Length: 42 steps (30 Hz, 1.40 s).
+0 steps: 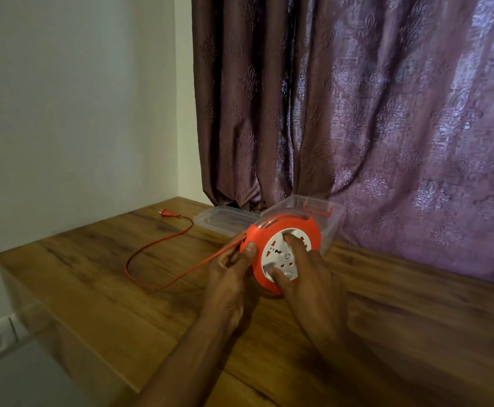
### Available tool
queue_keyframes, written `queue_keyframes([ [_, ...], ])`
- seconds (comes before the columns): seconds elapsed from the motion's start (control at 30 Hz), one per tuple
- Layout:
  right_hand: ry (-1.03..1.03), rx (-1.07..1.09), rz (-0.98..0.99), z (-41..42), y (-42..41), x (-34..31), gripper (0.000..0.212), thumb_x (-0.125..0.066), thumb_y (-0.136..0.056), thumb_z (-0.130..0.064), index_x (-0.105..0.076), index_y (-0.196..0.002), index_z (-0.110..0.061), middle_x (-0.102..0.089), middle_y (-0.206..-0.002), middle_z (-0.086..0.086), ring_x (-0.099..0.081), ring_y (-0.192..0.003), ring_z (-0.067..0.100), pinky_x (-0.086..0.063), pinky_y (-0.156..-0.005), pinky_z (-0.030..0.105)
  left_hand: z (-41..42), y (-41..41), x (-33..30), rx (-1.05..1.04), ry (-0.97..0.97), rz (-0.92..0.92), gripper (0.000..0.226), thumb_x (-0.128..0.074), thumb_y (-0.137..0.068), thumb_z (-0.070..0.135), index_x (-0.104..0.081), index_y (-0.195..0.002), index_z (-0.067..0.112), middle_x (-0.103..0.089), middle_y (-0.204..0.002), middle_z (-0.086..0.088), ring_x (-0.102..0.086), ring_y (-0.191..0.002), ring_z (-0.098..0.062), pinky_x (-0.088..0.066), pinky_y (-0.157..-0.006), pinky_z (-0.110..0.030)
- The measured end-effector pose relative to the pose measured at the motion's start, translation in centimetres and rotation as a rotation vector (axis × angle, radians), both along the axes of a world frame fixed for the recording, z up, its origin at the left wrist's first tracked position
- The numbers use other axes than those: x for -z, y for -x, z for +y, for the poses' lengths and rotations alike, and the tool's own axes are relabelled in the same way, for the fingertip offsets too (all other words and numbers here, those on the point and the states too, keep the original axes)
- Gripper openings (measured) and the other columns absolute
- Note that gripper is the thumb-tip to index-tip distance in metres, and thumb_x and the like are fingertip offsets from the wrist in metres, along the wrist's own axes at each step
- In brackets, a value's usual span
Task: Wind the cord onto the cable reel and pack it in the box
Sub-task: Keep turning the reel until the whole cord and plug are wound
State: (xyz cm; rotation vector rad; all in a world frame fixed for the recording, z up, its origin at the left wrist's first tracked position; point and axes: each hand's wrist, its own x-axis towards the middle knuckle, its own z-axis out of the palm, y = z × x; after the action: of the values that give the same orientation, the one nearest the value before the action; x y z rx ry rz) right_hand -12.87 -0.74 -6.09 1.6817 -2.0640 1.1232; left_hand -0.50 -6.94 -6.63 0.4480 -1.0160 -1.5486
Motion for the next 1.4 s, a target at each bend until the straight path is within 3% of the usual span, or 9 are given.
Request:
queue_keyframes([
  [0.13, 0.07, -0.009, -0.176, -0.3, -0.2, 0.1, 0.06, -0.065, -0.077, -0.059, -0.039, -0.129, -0.046, -0.066, -0.109, -0.004, -0.065, -0.095, 0.021, -0.053, -0.075, 0.036, 0.0, 0.1, -0.1, -0.005, 0.023, -0.02, 0.042, -0.069, -0.08, 0.024, -0.069, -0.12, 0.009, -0.078, -0.108, -0.012, -0.076, -0.098, -0.028, -0.064, -0.073, -0.037],
  [0.27, 0.06, -0.034, -0.632, -0.5, -0.7, -0.8, 0.052, -0.067, -0.069, -0.066, -0.047, -0.112, -0.043, -0.067, -0.107, -0.003, -0.066, -0.089, 0.025, -0.056, -0.072, 0.042, 0.2, 0.3, -0.1, -0.025, 0.06, -0.034, 0.034, -0.067, -0.083, 0.022, -0.072, -0.114, 0.008, -0.078, -0.108, -0.015, -0.075, -0.1, -0.03, -0.063, -0.081, -0.039],
  [0.37, 0.078, -0.159, -0.977, 0.0, -1.1, -1.4, 0.039, -0.072, -0.08, -0.043, -0.05, -0.111, -0.036, -0.071, -0.104, 0.009, -0.068, -0.063, 0.021, -0.048, -0.045, 0.026, 0.1, 0.2, 0.1, -0.035, 0.088, -0.051, 0.026, -0.068, -0.082, 0.025, -0.075, -0.106, 0.014, -0.079, -0.105, -0.012, -0.076, -0.097, -0.028, -0.064, -0.075, -0.035],
  [0.5, 0.051, -0.27, -1.253, 0.4, -1.7, -1.7, 0.04, -0.069, -0.085, -0.022, -0.05, -0.12, -0.028, -0.075, -0.077, 0.011, -0.06, -0.048, 0.016, -0.037, -0.042, 0.023, -0.1, 0.0, 0.1, -0.042, 0.087, -0.044, 0.021, -0.068, -0.081, 0.027, -0.076, -0.1, 0.019, -0.08, -0.101, -0.007, -0.078, -0.092, -0.024, -0.062, -0.069, -0.03],
  [0.77, 0.003, -0.368, -1.426, 0.5, -2.3, -1.6, 0.052, -0.061, -0.086, -0.011, -0.042, -0.135, -0.01, -0.076, -0.086, 0.01, -0.069, -0.061, 0.017, -0.045, -0.047, 0.022, 0.3, 0.1, -0.3, -0.044, -0.011, 0.039, 0.035, -0.068, -0.08, 0.023, -0.072, -0.11, 0.005, -0.075, -0.111, -0.021, -0.071, -0.107, -0.04, -0.054, -0.097, -0.057],
  [0.93, 0.06, -0.413, -1.482, 0.6, -2.7, -1.3, 0.062, -0.067, -0.081, -0.008, -0.04, -0.136, -0.009, -0.076, -0.086, 0.013, -0.073, -0.069, 0.02, -0.047, -0.048, 0.023, 0.1, 0.2, -0.2, -0.041, -0.072, 0.058, 0.042, -0.07, -0.079, 0.027, -0.07, -0.114, 0.003, -0.074, -0.115, -0.023, -0.068, -0.111, -0.043, -0.047, -0.101, -0.067],
  [1.1, -0.006, -0.371, -1.411, 0.6, -2.6, -1.5, 0.057, -0.07, -0.082, -0.017, -0.045, -0.132, -0.011, -0.075, -0.091, 0.011, -0.071, -0.065, 0.022, -0.046, -0.047, 0.025, 0.0, 0.1, -0.1, -0.034, -0.053, 0.086, 0.039, -0.071, -0.08, 0.025, -0.072, -0.113, 0.004, -0.074, -0.115, -0.023, -0.069, -0.11, -0.042, -0.051, -0.099, -0.062],
  [1.2, 0.025, -0.27, -1.261, 0.4, -2.3, -1.4, 0.038, -0.066, -0.087, -0.02, -0.048, -0.12, -0.016, -0.071, -0.093, 0.011, -0.061, -0.052, 0.015, -0.04, -0.042, 0.023, -0.3, 0.0, -0.1, -0.053, -0.01, 0.078, 0.019, -0.07, -0.078, 0.025, -0.082, -0.092, 0.018, -0.079, -0.102, -0.012, -0.076, -0.094, -0.029, -0.064, -0.078, -0.043],
  [1.4, 0.143, -0.111, -0.257, 0.5, -2.0, -0.2, 0.063, -0.066, -0.084, -0.038, -0.031, -0.136, -0.044, -0.045, -0.122, -0.004, -0.056, -0.106, 0.015, -0.053, -0.079, 0.037, -0.5, -0.1, 0.1, -0.076, 0.006, 0.038, 0.021, -0.07, -0.077, 0.027, -0.079, -0.095, 0.02, -0.079, -0.104, -0.01, -0.076, -0.098, -0.029, -0.064, -0.079, -0.039],
])
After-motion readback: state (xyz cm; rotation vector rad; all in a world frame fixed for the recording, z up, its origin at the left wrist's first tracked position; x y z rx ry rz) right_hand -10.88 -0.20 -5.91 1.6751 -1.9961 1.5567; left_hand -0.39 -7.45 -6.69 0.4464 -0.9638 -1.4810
